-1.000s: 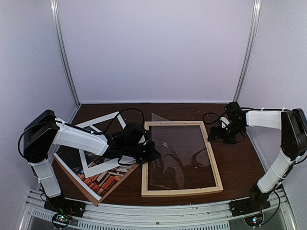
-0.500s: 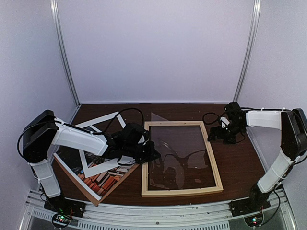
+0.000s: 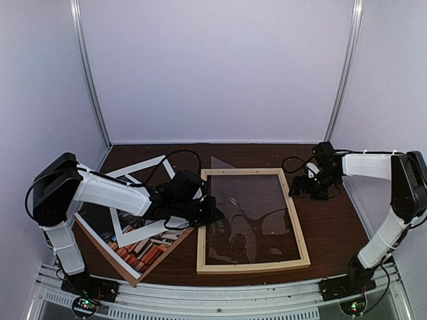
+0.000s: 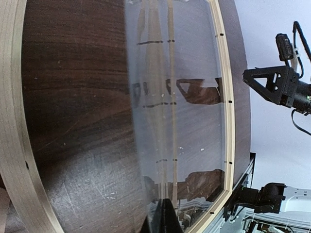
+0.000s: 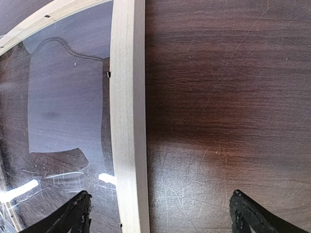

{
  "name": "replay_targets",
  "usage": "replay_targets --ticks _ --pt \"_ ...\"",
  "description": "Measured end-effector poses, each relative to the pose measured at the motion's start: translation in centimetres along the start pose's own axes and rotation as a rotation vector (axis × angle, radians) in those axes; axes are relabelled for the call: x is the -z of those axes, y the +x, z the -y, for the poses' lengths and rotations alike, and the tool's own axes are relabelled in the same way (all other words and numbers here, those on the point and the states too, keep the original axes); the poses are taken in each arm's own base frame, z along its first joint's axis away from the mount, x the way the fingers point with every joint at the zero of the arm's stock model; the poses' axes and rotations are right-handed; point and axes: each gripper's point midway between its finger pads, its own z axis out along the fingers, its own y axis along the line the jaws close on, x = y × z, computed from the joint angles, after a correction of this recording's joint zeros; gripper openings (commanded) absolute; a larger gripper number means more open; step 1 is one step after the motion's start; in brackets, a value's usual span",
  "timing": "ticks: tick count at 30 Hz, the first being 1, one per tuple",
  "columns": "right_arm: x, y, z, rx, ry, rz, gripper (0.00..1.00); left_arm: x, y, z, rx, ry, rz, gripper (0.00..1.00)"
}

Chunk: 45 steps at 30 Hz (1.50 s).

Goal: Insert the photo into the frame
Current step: Place the glass panel in the frame body.

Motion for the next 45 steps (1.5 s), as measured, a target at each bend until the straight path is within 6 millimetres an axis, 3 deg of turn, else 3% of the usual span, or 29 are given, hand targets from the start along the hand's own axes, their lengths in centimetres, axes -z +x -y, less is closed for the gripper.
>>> replay_targets --ticks 16,24,36,41,45 --pt "0.0 0.0 0.0 0.000 -0.001 -0.001 0.98 -0.5 0.1 0.2 -0.043 -0.009 -0.022 0.00" --pt "0.0 0.0 0.0 0.000 -0.001 -0.001 0.98 -0.8 0.2 0.0 -0.056 -0.020 -0.031 0.23" --pt "0.1 0.1 -0.3 0.003 -0.013 -0.003 0.97 -1.0 0.2 -0.1 -0.059 -0.024 -0.035 0.39" --pt "0.8 -0.6 -1.9 0.031 -0.041 0.015 0.97 -1.2 0.4 -0.5 -0.057 -0.037 -0.043 0.47" --pt "1.3 -1.0 -4.3 0.076 -0.083 0.028 0.97 -1.4 0.5 -0.7 -0.058 -0.047 -0.050 0.52"
